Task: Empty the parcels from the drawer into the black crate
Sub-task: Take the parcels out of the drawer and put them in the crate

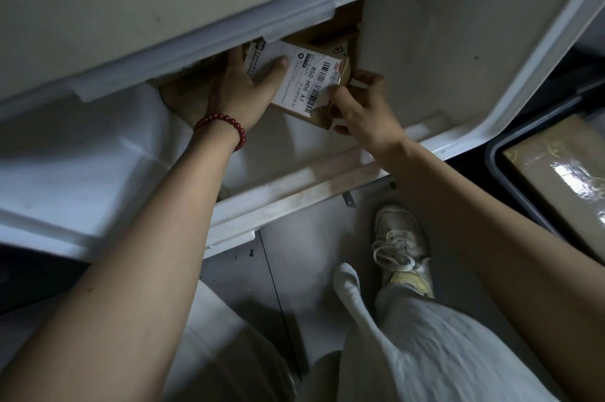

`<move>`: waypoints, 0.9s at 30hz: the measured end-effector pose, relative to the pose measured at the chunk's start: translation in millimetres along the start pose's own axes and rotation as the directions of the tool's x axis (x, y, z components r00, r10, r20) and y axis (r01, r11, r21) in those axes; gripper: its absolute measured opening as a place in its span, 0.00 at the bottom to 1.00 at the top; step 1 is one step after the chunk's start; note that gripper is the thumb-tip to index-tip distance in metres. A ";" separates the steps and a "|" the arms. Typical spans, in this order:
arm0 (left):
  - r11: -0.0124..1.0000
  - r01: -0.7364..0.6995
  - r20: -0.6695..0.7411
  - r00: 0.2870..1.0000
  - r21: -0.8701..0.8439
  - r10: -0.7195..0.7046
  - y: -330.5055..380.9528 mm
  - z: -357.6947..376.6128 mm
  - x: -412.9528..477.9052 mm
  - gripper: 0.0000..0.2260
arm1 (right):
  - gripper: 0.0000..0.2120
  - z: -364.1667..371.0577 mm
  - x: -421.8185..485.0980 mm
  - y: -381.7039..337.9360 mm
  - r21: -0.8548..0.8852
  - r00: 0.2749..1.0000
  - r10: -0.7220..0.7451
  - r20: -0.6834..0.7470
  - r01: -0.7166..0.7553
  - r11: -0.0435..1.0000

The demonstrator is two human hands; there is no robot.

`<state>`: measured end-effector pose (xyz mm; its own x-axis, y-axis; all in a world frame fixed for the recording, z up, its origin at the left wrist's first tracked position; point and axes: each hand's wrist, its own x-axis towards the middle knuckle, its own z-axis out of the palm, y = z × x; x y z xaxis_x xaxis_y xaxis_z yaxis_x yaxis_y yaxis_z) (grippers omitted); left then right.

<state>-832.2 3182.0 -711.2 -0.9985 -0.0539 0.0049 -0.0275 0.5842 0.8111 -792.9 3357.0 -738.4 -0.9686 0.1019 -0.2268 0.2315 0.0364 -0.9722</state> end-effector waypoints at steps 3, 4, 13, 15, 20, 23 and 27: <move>1.000 -0.026 -0.035 0.999 -0.012 0.025 6.3 -3.8 -16.1 0.33 | 0.22 -6.0 -8.7 -7.5 0.038 0.999 -0.030 -0.030 0.031 0.999; 1.000 -0.026 -0.047 0.999 -0.013 0.025 8.9 -5.5 -23.5 0.32 | 0.22 -9.7 -14.7 -10.7 0.030 0.998 -0.049 -0.041 0.050 0.998; 1.000 0.017 -0.010 1.000 -0.015 -0.018 40.1 -9.2 -107.2 0.38 | 0.18 -46.6 -96.1 -35.8 0.010 0.978 -0.158 -0.135 0.161 0.987; 1.000 0.021 0.012 1.000 0.004 -0.021 47.3 -8.1 -126.6 0.37 | 0.17 -54.7 -117.3 -38.2 0.013 0.972 -0.173 -0.157 0.178 0.984; 1.000 0.006 0.033 0.999 -0.004 -0.006 62.9 -10.2 -169.5 0.37 | 0.15 -67.6 -168.7 -35.1 0.053 0.963 -0.216 -0.160 0.227 0.972; 1.000 -0.031 0.045 0.998 -0.001 0.031 71.3 -13.2 -185.5 0.38 | 0.16 -73.3 -190.8 -33.9 0.007 0.953 -0.241 -0.182 0.247 0.969; 0.998 -0.060 0.086 0.995 0.014 0.059 81.2 -19.8 -194.9 0.42 | 0.20 -81.3 -211.3 -31.4 -0.051 0.931 -0.294 -0.217 0.290 0.956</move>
<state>-638.9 3223.9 -634.8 -0.9987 0.0508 0.0023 0.0323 0.5976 0.8012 -588.1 3415.2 -655.2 -0.9498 0.3002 0.0876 -0.0552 0.1149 -0.9918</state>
